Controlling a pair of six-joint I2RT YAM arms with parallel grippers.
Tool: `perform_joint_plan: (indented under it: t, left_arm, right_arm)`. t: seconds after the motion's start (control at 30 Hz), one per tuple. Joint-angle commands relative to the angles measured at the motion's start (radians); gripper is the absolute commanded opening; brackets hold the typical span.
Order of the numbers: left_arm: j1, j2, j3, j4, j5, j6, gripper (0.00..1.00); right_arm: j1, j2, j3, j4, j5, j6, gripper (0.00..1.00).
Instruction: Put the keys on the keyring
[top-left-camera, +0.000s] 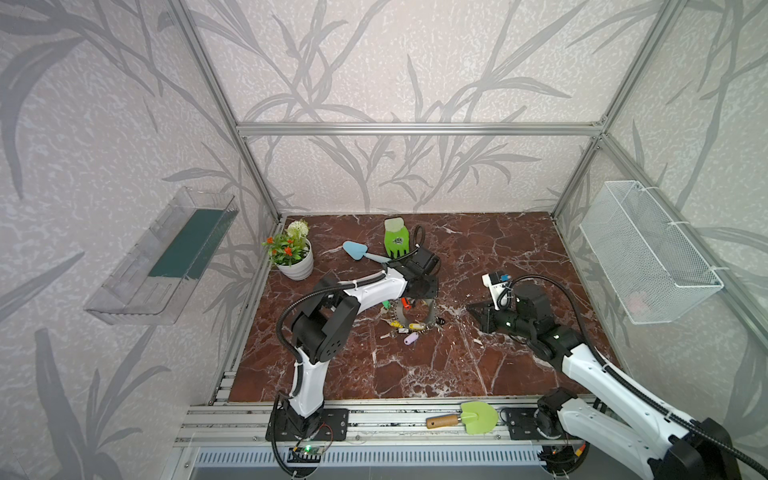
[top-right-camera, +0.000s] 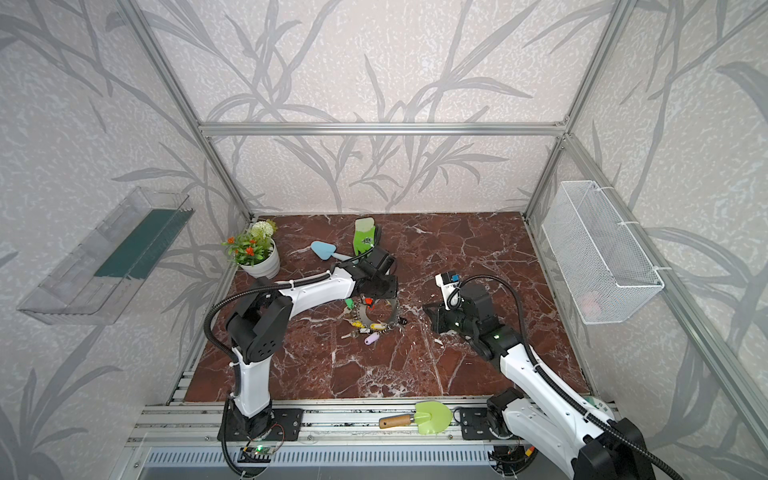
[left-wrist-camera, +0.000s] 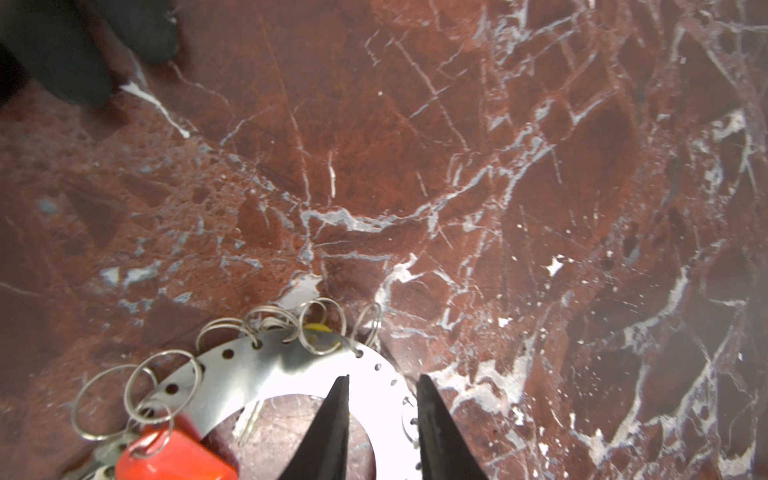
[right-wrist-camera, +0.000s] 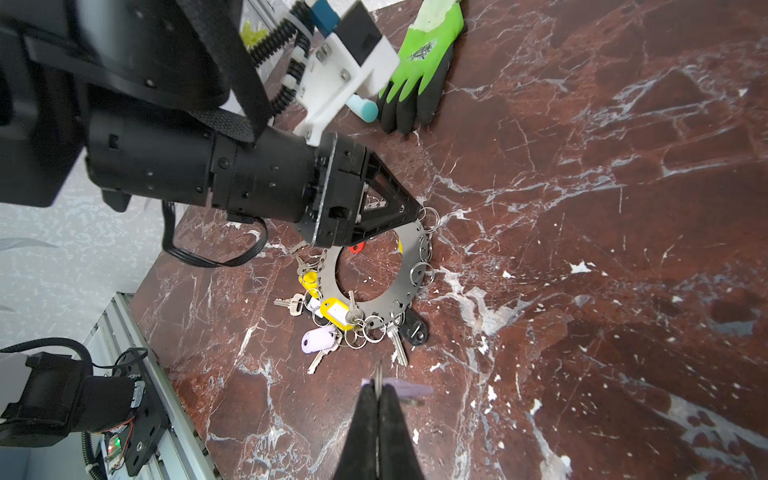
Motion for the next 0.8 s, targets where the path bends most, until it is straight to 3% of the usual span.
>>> perform_joint_plan:
  t: [0.0, 0.43, 0.77]
  left_arm:
    - [-0.021, -0.018, 0.013, -0.053, 0.003, 0.023, 0.30]
    - [-0.069, 0.057, 0.076, -0.120, -0.047, -0.036, 0.27]
    - [-0.055, 0.051, 0.071, -0.117, -0.109, -0.046, 0.25]
  right_arm:
    - [-0.004, 0.007, -0.006, 0.025, -0.018, 0.004, 0.00]
    - [-0.004, 0.023, -0.001, 0.025, -0.033, 0.006, 0.00]
    - [-0.005, 0.029, 0.003, 0.027, -0.037, 0.006, 0.00]
